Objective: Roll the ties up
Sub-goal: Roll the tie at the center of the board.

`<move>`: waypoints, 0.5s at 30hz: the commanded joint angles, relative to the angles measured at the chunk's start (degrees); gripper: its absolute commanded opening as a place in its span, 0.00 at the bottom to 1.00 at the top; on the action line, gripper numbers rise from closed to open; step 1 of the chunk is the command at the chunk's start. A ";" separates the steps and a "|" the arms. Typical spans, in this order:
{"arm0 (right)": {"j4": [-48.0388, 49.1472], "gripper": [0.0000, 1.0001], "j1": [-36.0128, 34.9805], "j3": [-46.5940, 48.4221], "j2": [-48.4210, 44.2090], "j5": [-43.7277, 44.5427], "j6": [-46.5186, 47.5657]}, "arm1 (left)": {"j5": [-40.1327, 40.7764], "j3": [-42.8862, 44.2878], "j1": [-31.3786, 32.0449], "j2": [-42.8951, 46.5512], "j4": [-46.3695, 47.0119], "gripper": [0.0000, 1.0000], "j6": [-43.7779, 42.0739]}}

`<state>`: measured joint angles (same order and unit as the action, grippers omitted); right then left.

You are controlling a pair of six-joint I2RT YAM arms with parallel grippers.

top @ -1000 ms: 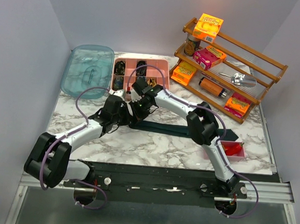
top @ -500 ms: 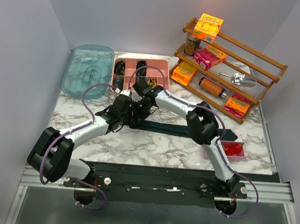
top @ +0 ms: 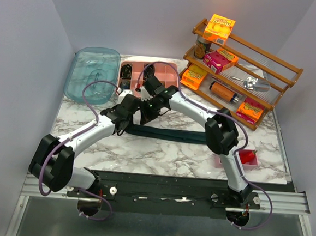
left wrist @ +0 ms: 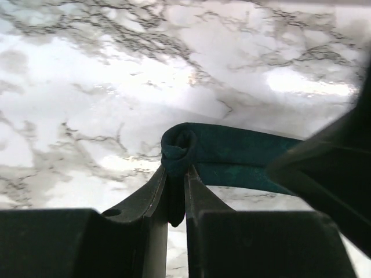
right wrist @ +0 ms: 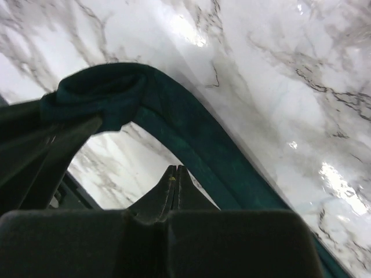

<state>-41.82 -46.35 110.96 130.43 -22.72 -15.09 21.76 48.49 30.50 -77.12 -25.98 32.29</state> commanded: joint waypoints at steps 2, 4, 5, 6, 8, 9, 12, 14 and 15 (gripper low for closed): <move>0.69 0.01 2.93 -3.37 -5.53 2.32 0.15 | 9.96 4.15 0.44 -3.11 -9.96 0.00 -1.35; 0.78 0.01 4.06 -4.43 -5.98 2.59 0.41 | 11.63 4.86 1.05 -5.57 -11.11 0.00 -1.44; 0.69 0.01 4.42 -5.04 -6.24 2.85 0.41 | 12.07 5.12 1.40 -6.37 -11.46 0.00 -1.53; 0.78 0.01 4.86 -6.27 -6.76 2.86 0.41 | 13.04 5.47 2.10 -7.16 -11.73 0.00 -1.36; 0.69 0.01 5.65 -7.15 -7.21 3.12 0.59 | 14.18 6.18 3.07 -9.44 -12.34 0.00 -1.09; 0.69 0.01 5.83 -8.12 -7.30 3.12 0.59 | 14.54 6.53 3.42 -10.15 -12.60 0.00 -0.74; 0.95 0.01 6.36 -9.26 -7.91 3.03 0.68 | 15.51 7.58 4.83 -12.70 -12.87 0.00 -0.48; 1.13 0.01 6.44 -10.14 -8.09 2.95 0.77 | 15.86 8.37 5.71 -14.28 -12.96 0.00 -0.30; 1.22 0.01 6.45 -10.32 -8.09 2.94 0.77 | 15.77 8.64 5.97 -14.72 -12.87 0.00 -0.30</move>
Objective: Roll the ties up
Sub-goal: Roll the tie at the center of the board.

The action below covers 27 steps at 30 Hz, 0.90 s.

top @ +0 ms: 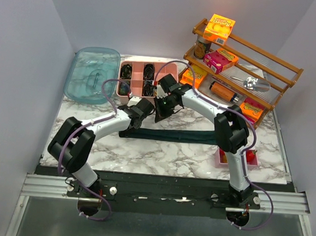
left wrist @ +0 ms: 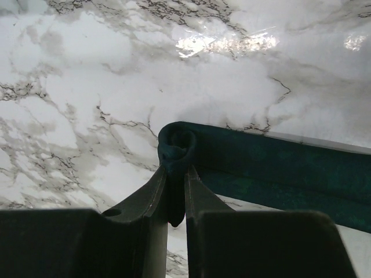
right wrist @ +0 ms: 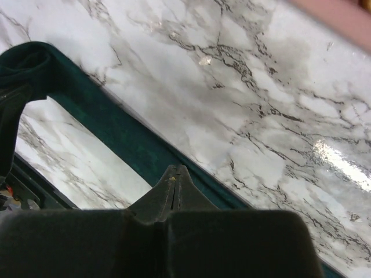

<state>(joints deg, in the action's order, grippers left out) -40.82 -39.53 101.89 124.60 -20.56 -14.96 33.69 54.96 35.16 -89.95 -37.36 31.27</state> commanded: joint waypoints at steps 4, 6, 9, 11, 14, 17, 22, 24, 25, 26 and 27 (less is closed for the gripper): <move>0.39 0.01 -0.29 -1.69 -1.90 0.61 0.55 | 2.52 2.96 2.37 -3.91 -0.08 0.00 0.90; 0.39 0.01 -0.29 -1.95 -1.81 0.52 0.55 | -0.02 2.79 2.81 -4.35 1.15 0.00 0.46; 0.48 0.01 -0.29 -1.96 -1.64 0.52 0.63 | -3.62 2.00 2.99 -4.79 3.52 0.00 0.29; 0.39 0.01 -0.29 -2.04 -1.55 0.52 0.63 | -5.03 1.21 3.25 -4.88 5.02 0.00 0.20; 0.48 0.01 -0.20 -2.04 -1.29 0.52 0.72 | -6.44 0.50 3.69 -4.97 5.99 0.00 0.37; 0.48 0.01 -0.20 -2.22 -1.11 0.52 0.63 | -7.59 -0.11 4.13 -5.23 6.78 0.00 0.37; 0.48 0.01 -0.20 -2.13 -0.76 0.34 0.72 | -8.82 -1.08 4.31 -5.67 8.00 0.22 0.55; 0.48 0.01 -0.20 -2.22 -0.58 0.25 0.72 | -9.87 -1.52 4.31 -5.50 8.62 0.36 0.73; 0.48 0.01 -0.20 -2.22 -0.49 0.25 0.72 | -10.14 -1.96 4.31 -5.41 9.32 0.39 0.73; 0.48 0.01 -0.20 -2.22 -0.49 0.17 0.72 | -10.75 -2.22 4.31 -5.06 9.76 0.42 0.90; 0.48 0.01 -0.20 -2.31 -0.49 0.17 0.81 | -10.93 -2.49 4.31 -4.97 10.03 0.43 0.90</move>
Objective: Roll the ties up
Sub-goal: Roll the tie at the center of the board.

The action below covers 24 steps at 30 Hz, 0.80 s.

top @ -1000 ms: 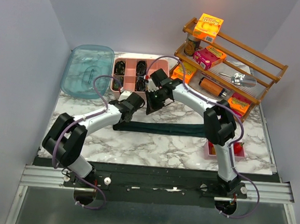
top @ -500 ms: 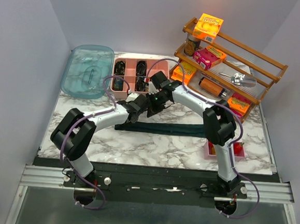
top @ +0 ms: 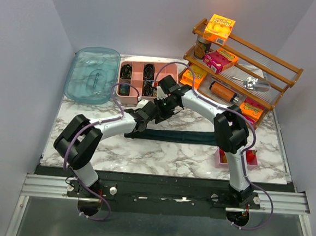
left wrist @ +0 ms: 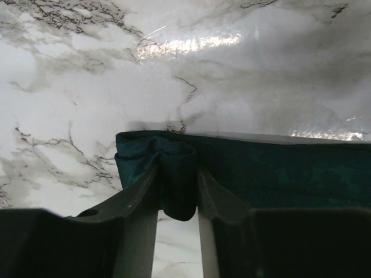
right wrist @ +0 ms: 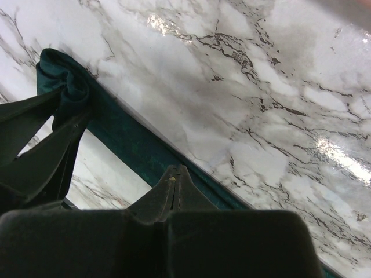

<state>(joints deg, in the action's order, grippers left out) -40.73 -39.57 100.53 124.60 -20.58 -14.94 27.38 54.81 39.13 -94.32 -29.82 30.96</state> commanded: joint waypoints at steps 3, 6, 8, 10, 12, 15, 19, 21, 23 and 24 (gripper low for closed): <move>0.39 0.01 -0.15 -0.78 -0.23 0.10 0.79 | -6.10 -2.95 0.33 0.19 3.63 0.44 1.47; 0.30 0.01 -0.15 -0.60 -0.23 -0.25 0.96 | -7.15 -3.39 0.33 1.33 4.68 0.47 1.65; 0.39 0.01 -0.16 -0.43 -0.23 -0.43 1.05 | -7.42 -3.65 0.33 2.64 4.95 0.55 1.73; 0.21 0.01 -0.24 0.01 -0.32 -0.69 1.14 | -7.34 -3.92 0.24 3.79 4.95 0.57 1.82; 0.04 0.01 -0.24 0.28 -0.49 -1.13 1.40 | -7.34 -4.09 0.33 5.81 4.95 0.64 1.82; -0.40 0.01 -0.42 1.51 -0.58 -2.09 1.67 | -6.99 -3.83 0.33 8.27 4.07 0.73 1.82; -1.10 0.01 -0.94 3.61 -0.67 -3.15 2.11 | -7.69 -4.18 -0.46 10.82 4.25 0.77 2.09; -1.46 0.01 -1.56 5.54 -0.41 -4.02 2.11 | -8.47 -4.53 -1.68 12.67 4.42 0.79 2.26; -1.63 0.01 -2.43 6.86 -0.14 -4.47 2.02 | -9.88 -6.02 -3.09 15.29 5.56 0.81 2.35; -1.81 0.01 -2.70 8.26 0.47 -5.08 1.85 | -11.89 -6.64 -5.36 16.27 6.09 0.81 2.61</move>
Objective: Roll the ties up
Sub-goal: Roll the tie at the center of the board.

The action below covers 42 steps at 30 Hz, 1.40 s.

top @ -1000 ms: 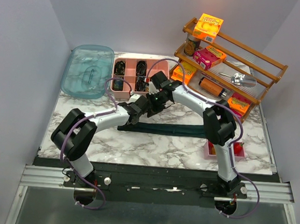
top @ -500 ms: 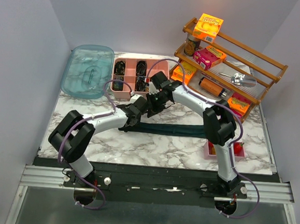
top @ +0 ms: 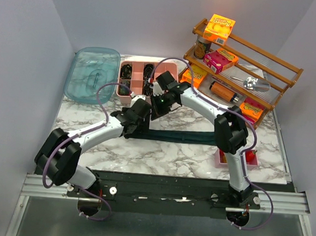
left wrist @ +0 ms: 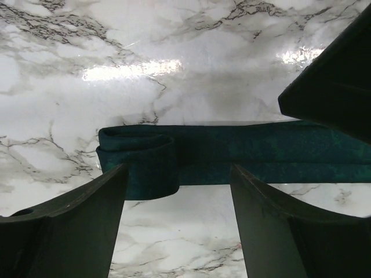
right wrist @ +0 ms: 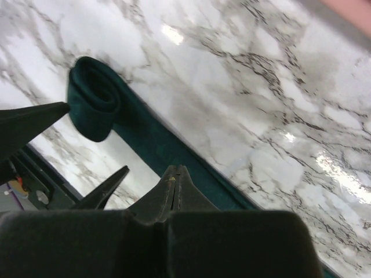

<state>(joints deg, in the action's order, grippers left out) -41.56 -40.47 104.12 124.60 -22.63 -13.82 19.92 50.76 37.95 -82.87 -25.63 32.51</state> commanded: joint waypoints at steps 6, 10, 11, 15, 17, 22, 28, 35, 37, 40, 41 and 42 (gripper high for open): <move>-2.47 0.01 -5.05 10.84 4.16 -4.61 0.38 | -13.84 -9.53 -14.65 14.22 5.93 0.90 2.55; -3.00 0.01 -7.43 14.96 7.93 -5.32 0.11 | -24.71 -14.97 -22.21 18.88 10.40 0.98 4.66; -3.09 0.01 -8.22 15.41 8.64 -5.49 0.03 | -26.76 -15.86 -25.09 19.32 11.38 0.99 5.10; -3.26 0.01 -9.19 17.08 11.45 -6.02 -0.33 | -35.56 -19.99 -30.12 20.20 17.53 0.98 6.69; -3.09 0.01 -9.28 17.17 12.33 -6.02 -0.33 | -37.75 -21.40 -31.09 20.03 19.46 0.98 6.69; -3.44 0.01 -9.36 16.12 12.96 -2.86 0.29 | -39.87 -23.60 -32.68 18.01 22.37 0.95 6.42; -2.91 0.01 -9.02 12.00 11.55 -0.31 0.99 | -42.07 -26.50 -32.77 14.50 28.70 0.88 7.65; -1.51 0.01 -8.49 9.44 11.28 -0.75 0.99 | -41.89 -27.82 -32.77 9.49 34.40 0.79 7.48; -1.42 0.01 -8.31 9.53 11.20 -1.01 0.99 | -42.77 -28.17 -32.77 8.52 36.34 0.76 7.74; -1.33 0.01 -8.14 9.70 11.11 -1.01 0.99 | -44.44 -29.31 -32.77 6.94 40.81 0.70 8.27; -1.42 0.01 -7.96 9.62 11.19 -1.18 0.91 | -44.79 -29.67 -32.77 6.76 41.35 0.67 8.18; -1.42 0.01 -7.79 9.61 11.28 -1.62 0.99 | -44.97 -29.93 -32.77 6.67 42.06 0.65 8.09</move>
<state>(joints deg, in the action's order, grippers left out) -42.24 -48.97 114.87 136.81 -25.06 -13.63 -22.24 23.11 5.56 -74.85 11.35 40.60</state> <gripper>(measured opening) 0.011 0.695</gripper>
